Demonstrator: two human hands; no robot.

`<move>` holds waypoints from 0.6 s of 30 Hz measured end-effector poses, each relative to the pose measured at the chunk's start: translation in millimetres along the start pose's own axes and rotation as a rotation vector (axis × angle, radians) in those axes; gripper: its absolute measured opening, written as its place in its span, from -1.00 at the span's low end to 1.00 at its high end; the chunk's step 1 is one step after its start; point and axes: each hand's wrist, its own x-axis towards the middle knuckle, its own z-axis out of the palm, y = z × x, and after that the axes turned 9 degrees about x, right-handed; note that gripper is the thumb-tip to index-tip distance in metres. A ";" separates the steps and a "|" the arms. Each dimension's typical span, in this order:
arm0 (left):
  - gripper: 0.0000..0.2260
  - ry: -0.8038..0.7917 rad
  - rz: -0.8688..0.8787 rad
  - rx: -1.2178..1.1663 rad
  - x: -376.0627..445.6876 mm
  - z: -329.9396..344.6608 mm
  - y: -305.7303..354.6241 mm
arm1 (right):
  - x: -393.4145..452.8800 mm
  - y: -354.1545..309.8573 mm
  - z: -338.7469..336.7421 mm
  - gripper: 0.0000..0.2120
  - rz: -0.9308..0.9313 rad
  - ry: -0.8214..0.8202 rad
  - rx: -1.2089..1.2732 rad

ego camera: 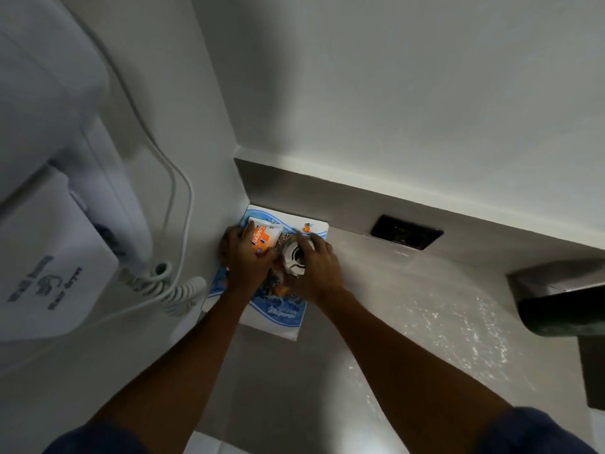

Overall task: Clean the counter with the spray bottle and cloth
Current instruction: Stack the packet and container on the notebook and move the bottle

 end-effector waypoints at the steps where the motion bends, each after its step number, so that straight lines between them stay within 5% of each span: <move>1: -0.20 0.016 0.002 0.015 -1.1 1.5 -0.9 | 0.1 3.8 0.8 -0.01 -0.023 0.013 0.012; 10: -0.41 0.250 0.392 0.157 -49.6 12.4 11.7 | -63.7 45.8 -5.7 0.01 -0.067 0.252 0.192; 18: -0.37 0.051 0.523 0.136 -127.6 36.4 47.6 | -152.9 116.8 -57.2 -0.08 0.045 0.452 0.260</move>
